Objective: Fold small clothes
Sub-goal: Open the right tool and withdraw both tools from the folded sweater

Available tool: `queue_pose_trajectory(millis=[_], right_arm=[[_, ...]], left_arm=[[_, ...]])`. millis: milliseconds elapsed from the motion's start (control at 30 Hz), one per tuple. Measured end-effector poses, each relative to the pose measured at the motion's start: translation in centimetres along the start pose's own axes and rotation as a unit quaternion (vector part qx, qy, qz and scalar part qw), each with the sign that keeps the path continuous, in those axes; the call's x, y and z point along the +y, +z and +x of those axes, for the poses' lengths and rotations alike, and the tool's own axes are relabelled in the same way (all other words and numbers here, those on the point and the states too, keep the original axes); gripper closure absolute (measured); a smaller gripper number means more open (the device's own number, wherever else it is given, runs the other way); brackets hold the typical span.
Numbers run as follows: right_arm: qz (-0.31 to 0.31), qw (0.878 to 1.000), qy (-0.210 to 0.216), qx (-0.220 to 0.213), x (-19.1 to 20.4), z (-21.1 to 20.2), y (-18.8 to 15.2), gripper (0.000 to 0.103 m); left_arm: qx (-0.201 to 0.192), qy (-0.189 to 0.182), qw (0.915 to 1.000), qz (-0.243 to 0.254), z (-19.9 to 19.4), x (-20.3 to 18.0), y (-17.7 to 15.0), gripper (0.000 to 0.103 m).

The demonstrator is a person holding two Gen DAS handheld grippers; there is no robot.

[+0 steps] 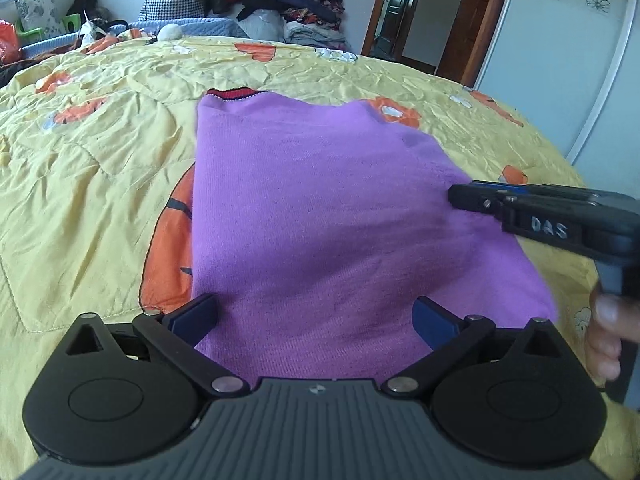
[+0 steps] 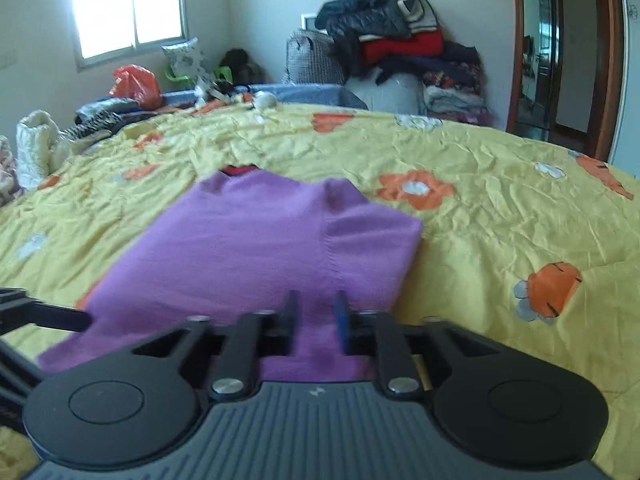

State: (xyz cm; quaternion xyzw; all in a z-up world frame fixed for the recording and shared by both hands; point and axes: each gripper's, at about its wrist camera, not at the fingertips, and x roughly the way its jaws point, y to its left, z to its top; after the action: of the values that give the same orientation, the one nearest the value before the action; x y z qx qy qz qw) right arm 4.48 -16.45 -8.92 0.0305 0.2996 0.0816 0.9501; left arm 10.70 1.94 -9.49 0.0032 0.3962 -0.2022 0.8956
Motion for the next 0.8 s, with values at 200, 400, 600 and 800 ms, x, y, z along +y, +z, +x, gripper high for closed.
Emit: queue_pose_trajectory(millis=[200, 400, 600, 800], right_arm=[[-0.018, 0.999, -0.012, 0.027, 0.7, 1.4, -2.1, 0.01], [-0.064, 0.997, -0.034, 0.001, 1.8, -4.0, -5.5, 0.009], [-0.063, 0.997, -0.025, 0.038, -1.1, -17.7, -10.0, 0.009], [0.007, 0.989, -0.135, 0.06, -5.4, -26.9, -11.9, 0.002]], left_arm=[[0.002, 0.011, 0.9999, 0.009, 0.3, -0.4, 0.0, 0.0], [-0.009, 0.008, 0.9999, 0.002, -1.1, -0.1, -0.3, 0.001], [-0.04, 0.018, 0.9989, 0.013, -7.1, 2.5, -3.1, 0.0], [-0.025, 0.09, 0.9956, 0.004, -10.8, 5.1, -8.0, 0.0]])
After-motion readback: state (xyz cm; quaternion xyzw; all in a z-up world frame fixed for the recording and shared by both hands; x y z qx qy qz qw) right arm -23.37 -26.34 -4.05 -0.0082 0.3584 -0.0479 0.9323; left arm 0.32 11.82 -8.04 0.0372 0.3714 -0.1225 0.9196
